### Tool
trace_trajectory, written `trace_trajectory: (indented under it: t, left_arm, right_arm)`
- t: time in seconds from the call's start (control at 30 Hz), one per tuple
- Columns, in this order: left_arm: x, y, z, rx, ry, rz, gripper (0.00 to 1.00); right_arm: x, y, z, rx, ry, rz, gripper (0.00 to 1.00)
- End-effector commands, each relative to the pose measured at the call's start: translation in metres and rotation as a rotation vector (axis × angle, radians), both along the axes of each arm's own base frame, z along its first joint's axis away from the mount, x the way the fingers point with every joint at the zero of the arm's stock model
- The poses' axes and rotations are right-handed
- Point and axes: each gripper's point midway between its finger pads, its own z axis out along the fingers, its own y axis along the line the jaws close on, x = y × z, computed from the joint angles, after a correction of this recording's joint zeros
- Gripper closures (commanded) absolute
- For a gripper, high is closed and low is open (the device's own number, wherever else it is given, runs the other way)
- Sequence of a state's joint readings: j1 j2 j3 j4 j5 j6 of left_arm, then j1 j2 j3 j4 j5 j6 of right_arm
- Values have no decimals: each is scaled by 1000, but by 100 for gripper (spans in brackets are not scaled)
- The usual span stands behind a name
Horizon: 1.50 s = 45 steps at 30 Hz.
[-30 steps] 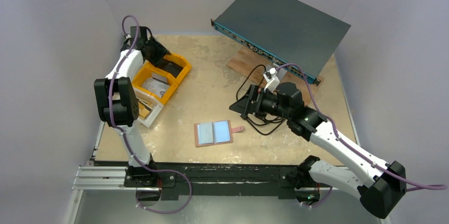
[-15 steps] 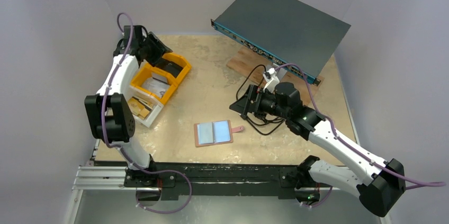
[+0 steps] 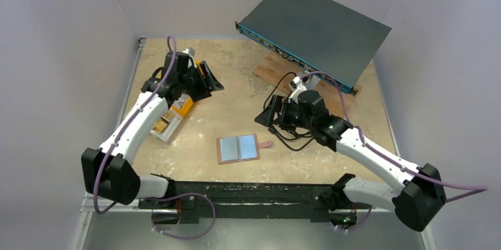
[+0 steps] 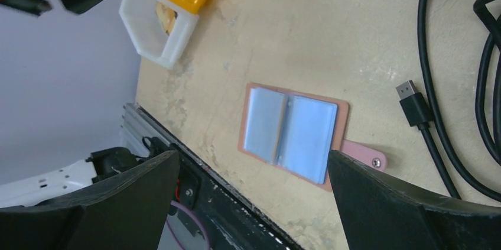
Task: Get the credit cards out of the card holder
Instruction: Remove the credit card from the card holder.
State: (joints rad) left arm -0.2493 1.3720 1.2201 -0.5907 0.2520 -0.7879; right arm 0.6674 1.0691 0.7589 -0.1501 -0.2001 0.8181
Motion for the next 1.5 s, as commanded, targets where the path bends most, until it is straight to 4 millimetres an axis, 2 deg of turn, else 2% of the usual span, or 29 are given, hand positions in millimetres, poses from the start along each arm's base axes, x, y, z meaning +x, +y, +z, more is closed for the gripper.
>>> trace_trajectory:
  t: [0.0, 0.13, 0.2, 0.43, 0.63, 0.7, 0.83, 1.03, 1.23, 1.47]
  left_arm:
    - [-46, -8, -19, 63, 25, -88, 40]
    - [-80, -10, -39, 96, 53, -148, 39]
    - [-94, -8, -48, 112, 70, -171, 39]
    - [-120, 11, -69, 177, 119, -159, 39]
    - [-129, 14, -85, 181, 165, -152, 39]
    - [-132, 15, -89, 184, 174, -155, 38]
    - [-134, 19, -93, 192, 181, -147, 38]
    - [-133, 27, -104, 179, 219, -104, 39]
    - [-135, 31, -112, 164, 239, -85, 40]
    - [-139, 29, -119, 147, 253, -90, 41]
  right_arm:
    - [8, 0, -19, -65, 12, -6, 1]
    - [8, 5, -31, -109, 12, -18, 1]
    - [6, 14, -36, -138, 13, -11, 1]
    - [2, 50, -62, -254, 49, 8, 1]
    - [-6, 84, -85, -347, 66, 68, 7]
    - [-11, 93, -100, -392, 87, 89, 10]
    - [-16, 104, -117, -445, 104, 109, 16]
    - [-17, 114, -132, -508, 110, 116, 29]
    - [-15, 118, -138, -567, 100, 107, 47]
    - [-18, 121, -146, -604, 101, 115, 53]
